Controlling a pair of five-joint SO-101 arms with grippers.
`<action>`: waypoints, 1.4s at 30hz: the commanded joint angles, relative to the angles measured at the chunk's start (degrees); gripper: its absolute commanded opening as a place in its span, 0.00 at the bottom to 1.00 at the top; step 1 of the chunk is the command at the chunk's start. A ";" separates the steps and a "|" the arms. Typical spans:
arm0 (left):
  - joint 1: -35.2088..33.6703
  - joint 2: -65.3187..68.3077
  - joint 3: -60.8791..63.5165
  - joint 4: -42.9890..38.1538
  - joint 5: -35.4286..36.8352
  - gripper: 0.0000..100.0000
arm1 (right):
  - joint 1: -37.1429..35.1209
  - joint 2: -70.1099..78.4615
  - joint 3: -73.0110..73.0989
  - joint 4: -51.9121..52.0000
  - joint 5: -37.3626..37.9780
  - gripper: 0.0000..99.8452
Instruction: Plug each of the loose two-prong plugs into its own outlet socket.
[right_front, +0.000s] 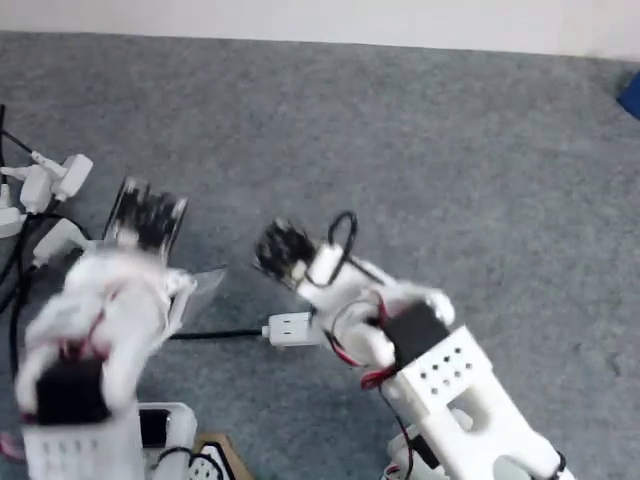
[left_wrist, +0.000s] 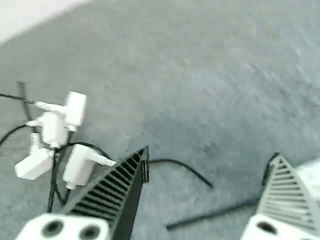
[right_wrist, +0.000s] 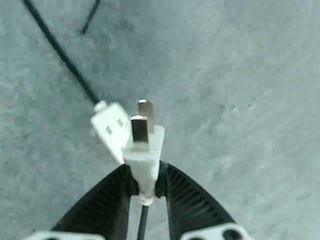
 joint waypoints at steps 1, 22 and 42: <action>-1.71 -15.34 9.80 -5.80 0.79 0.38 | -0.13 -3.30 4.00 -2.95 -1.76 0.01; 5.05 -26.07 30.20 -18.02 0.35 0.44 | -10.42 20.53 -15.69 -6.90 -15.91 0.01; 4.79 -26.42 24.75 -17.58 0.62 0.44 | -10.42 23.60 -13.41 -10.33 -16.18 0.01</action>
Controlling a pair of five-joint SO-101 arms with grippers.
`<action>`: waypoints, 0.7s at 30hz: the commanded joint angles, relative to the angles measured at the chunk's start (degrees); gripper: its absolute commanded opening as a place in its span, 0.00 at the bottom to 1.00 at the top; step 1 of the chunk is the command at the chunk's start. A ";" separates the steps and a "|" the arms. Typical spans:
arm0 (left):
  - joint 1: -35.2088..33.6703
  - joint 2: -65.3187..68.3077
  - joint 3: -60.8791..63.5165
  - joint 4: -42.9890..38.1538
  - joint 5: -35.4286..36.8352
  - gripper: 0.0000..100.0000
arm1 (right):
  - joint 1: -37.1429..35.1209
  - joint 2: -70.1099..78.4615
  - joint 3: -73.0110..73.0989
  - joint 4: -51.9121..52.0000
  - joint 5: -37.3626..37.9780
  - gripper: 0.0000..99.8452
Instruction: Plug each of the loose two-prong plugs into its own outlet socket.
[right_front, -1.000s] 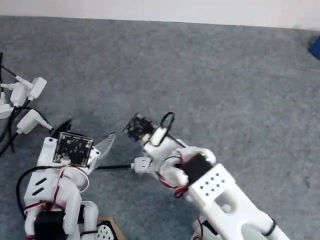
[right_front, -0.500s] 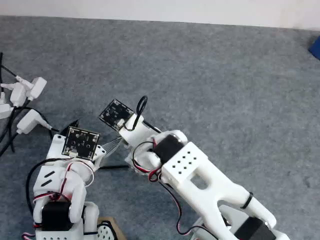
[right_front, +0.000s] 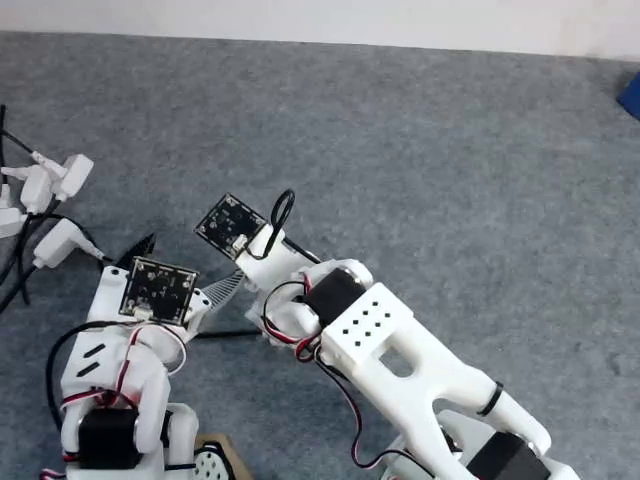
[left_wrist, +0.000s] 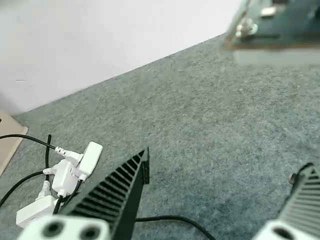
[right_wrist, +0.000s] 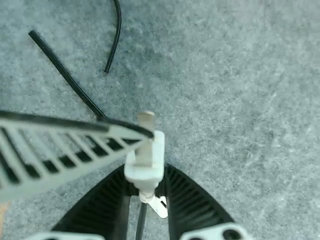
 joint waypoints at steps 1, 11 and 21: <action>0.66 -0.31 -2.51 -0.26 0.18 0.44 | -0.75 -0.48 -0.22 -1.36 -0.35 0.01; 4.00 -0.31 -4.53 4.04 2.37 0.44 | -0.66 4.88 0.75 -2.77 -4.84 0.01; 6.29 0.13 5.67 -2.73 2.64 0.44 | -3.82 2.68 -0.92 0.13 -5.36 0.01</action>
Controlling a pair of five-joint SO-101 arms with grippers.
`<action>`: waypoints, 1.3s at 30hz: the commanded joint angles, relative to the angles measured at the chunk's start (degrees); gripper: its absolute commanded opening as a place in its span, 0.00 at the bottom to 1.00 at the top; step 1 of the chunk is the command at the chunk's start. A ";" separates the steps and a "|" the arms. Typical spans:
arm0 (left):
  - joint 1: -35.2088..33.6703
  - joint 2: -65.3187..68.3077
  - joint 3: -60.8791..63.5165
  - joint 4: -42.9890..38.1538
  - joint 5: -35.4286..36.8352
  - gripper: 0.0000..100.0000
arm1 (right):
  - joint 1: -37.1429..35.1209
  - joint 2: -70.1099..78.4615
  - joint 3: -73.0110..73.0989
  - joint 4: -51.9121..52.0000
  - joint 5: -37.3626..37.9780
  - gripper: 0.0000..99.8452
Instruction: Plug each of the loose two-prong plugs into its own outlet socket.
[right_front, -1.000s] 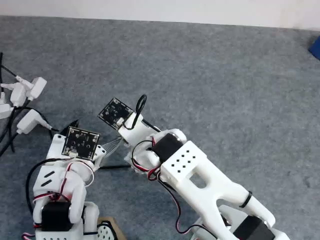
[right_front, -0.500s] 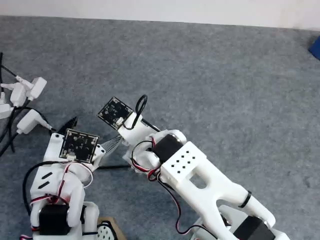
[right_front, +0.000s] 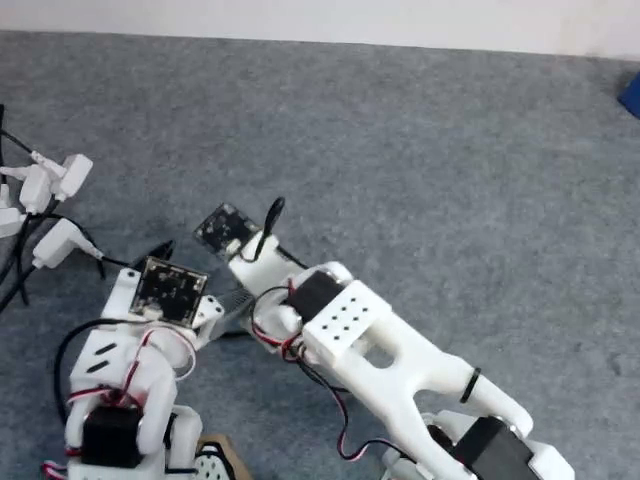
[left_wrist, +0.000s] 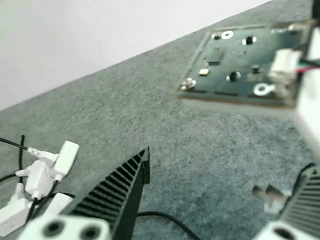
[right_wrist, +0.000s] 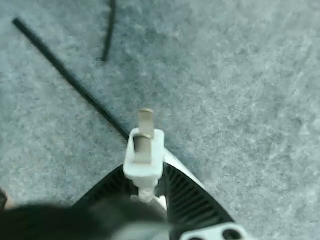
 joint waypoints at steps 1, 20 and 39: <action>1.10 0.48 4.26 -4.31 -0.09 0.44 | -1.27 -5.23 -3.12 3.82 0.88 0.01; -1.45 0.04 6.37 -4.84 -1.41 0.44 | 7.96 -20.00 -10.07 21.58 7.03 0.01; -3.03 0.04 6.46 -4.75 -1.32 0.44 | 32.57 -19.91 18.77 5.49 20.48 0.01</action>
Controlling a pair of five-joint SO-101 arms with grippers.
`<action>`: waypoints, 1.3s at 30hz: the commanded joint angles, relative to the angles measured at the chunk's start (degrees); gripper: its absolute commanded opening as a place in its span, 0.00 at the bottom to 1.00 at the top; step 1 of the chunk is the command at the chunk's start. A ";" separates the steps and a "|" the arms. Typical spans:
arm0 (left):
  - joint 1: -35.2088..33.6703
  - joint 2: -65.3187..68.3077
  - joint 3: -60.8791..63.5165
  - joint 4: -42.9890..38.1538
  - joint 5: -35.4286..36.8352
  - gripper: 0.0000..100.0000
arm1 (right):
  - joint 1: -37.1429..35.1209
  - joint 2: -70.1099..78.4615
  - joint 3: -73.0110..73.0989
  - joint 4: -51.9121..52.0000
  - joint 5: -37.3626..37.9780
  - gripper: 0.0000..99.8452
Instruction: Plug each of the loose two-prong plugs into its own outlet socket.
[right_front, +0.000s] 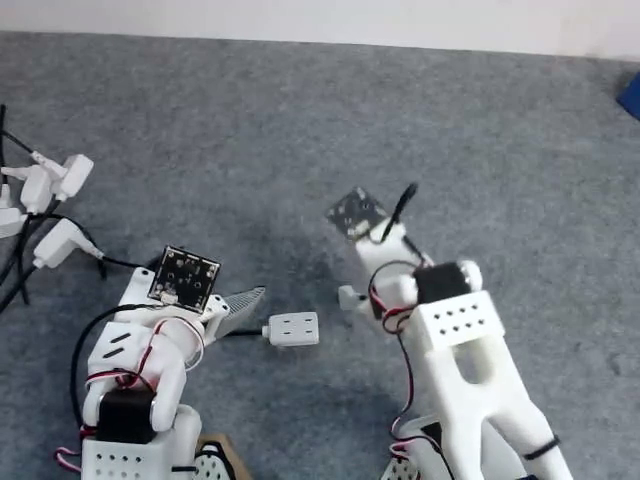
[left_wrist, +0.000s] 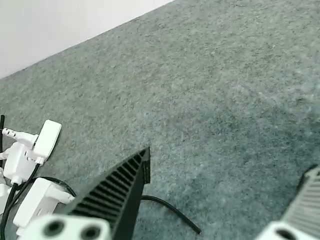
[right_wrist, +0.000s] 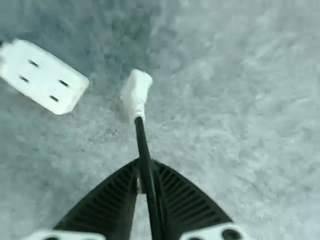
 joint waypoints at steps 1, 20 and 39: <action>-0.66 -0.31 -0.57 -0.44 -0.44 0.44 | 0.04 -1.36 5.58 -7.78 0.79 0.01; -0.66 -0.31 -0.22 -0.35 -0.44 0.44 | -7.87 -1.19 9.54 -9.98 7.82 0.23; -0.66 -0.13 -0.04 -0.35 -0.44 0.44 | -4.88 26.59 -11.56 -5.76 -2.11 0.23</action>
